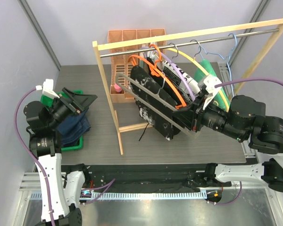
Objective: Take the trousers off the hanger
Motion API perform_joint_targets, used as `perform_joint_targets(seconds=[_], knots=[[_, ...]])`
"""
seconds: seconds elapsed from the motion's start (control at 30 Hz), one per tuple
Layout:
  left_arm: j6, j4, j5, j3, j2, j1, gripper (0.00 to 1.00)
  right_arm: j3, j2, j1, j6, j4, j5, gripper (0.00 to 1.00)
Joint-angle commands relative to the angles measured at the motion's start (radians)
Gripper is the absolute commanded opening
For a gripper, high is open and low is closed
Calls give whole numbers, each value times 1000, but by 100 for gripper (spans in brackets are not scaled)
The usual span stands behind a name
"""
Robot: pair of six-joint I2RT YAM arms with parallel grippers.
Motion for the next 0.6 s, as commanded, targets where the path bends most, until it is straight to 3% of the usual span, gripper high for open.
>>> perform_joint_targets(seconds=[0.0,0.3,0.57], knots=[[-36,78,24,-12,4,-3,77,81,74,2,-83,117,31,1],[-50,100,24,-4,7,-4,77,189,205,-1,-175,182,60,1],[-87,140,27,9,-6,-6,77,133,228,0,-236,311,120,1]])
